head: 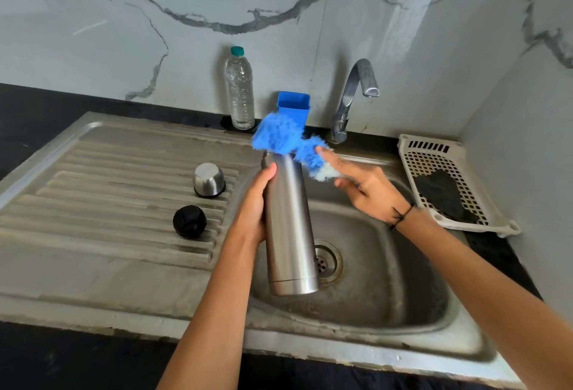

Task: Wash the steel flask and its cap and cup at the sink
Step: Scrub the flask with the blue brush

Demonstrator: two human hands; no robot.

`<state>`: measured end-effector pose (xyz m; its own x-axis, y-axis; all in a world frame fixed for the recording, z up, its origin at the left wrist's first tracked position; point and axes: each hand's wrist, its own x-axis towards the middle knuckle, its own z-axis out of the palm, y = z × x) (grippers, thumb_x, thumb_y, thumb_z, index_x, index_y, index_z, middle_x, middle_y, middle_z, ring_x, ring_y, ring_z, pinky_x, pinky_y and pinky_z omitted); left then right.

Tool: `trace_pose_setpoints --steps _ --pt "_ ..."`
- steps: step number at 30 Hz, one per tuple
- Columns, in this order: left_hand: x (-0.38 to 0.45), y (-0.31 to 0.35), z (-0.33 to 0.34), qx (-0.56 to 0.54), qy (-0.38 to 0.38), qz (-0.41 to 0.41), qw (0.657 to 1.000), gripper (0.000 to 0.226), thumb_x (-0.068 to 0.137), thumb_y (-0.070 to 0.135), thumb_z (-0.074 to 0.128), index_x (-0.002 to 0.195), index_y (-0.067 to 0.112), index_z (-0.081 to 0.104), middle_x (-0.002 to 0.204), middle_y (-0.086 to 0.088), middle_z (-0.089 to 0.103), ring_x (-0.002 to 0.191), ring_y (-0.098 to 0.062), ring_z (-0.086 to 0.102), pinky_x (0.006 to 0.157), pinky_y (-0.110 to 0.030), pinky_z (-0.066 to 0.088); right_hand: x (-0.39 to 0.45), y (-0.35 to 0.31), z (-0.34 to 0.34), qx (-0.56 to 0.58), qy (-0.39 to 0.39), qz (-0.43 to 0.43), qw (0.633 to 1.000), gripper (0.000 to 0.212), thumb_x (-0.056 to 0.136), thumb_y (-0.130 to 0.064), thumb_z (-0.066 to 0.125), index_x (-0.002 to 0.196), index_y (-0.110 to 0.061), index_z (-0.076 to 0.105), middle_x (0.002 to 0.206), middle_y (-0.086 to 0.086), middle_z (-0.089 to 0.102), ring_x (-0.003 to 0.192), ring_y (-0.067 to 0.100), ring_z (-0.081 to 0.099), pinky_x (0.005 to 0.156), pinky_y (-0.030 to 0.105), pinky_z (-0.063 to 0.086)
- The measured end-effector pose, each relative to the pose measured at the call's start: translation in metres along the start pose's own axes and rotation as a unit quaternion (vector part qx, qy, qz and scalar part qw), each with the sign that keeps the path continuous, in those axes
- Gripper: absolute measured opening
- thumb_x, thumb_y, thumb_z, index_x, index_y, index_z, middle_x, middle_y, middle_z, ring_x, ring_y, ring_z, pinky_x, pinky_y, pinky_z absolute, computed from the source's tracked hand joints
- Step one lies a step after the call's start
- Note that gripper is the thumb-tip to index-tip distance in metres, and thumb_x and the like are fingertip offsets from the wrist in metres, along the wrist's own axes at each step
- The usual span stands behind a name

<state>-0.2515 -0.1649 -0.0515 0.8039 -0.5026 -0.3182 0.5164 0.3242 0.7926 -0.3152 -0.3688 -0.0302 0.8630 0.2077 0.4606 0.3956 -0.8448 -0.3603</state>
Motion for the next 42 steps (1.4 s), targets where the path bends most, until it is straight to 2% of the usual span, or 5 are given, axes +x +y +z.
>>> trace_pose_setpoints --steps 8,15,25,36,42 --pt "-0.005 0.003 -0.01 -0.047 -0.006 0.032 0.998 0.068 0.082 0.049 0.054 0.122 -0.006 0.058 0.1 -0.027 0.064 0.075 -0.029 0.064 0.064 -0.031 0.054 -0.022 0.009 0.013 0.037 0.018 0.08 0.996 0.08 0.085 0.012 0.053 0.145 -0.031 0.024 0.145 -0.008 0.031 0.131 -0.01 0.026 0.107 0.008 0.02" --pt "-0.004 -0.001 -0.003 -0.015 -0.079 -0.029 0.996 0.071 0.07 0.066 0.046 0.086 0.003 0.074 0.08 -0.016 0.071 0.063 -0.024 0.068 0.055 -0.027 0.056 -0.002 -0.007 0.001 0.025 0.005 0.043 0.999 0.071 0.084 0.013 0.05 0.145 -0.015 0.029 0.143 -0.004 0.037 0.099 -0.019 0.054 0.093 0.0 0.035" --pt "-0.003 0.003 0.0 -0.056 -0.02 0.02 0.998 0.072 0.077 0.051 0.061 0.122 -0.005 0.058 0.105 -0.025 0.061 0.076 -0.027 0.064 0.065 -0.031 0.056 -0.019 -0.004 0.001 0.095 0.034 0.134 0.986 0.071 0.09 0.009 0.051 0.145 -0.022 0.018 0.132 0.004 0.051 0.059 -0.015 0.052 0.066 0.0 0.041" --pt "-0.007 0.01 -0.001 0.003 -0.08 0.033 0.996 0.119 0.043 0.056 0.088 0.133 -0.005 0.042 0.097 -0.026 0.068 0.07 -0.029 0.069 0.057 -0.034 0.056 -0.02 0.001 0.01 0.068 0.042 0.102 0.992 0.074 0.088 0.01 0.052 0.147 -0.022 0.02 0.141 -0.007 0.039 0.091 -0.005 0.062 0.089 0.005 0.042" --pt "0.001 0.007 0.001 -0.065 -0.008 0.051 0.997 0.076 0.069 0.042 0.072 0.127 -0.004 0.052 0.109 -0.026 0.063 0.089 -0.031 0.063 0.074 -0.036 0.055 -0.016 -0.008 0.002 0.096 0.056 0.124 0.986 0.071 0.091 0.005 0.053 0.145 -0.023 0.016 0.133 -0.002 0.051 0.071 -0.007 0.057 0.072 0.002 0.044"
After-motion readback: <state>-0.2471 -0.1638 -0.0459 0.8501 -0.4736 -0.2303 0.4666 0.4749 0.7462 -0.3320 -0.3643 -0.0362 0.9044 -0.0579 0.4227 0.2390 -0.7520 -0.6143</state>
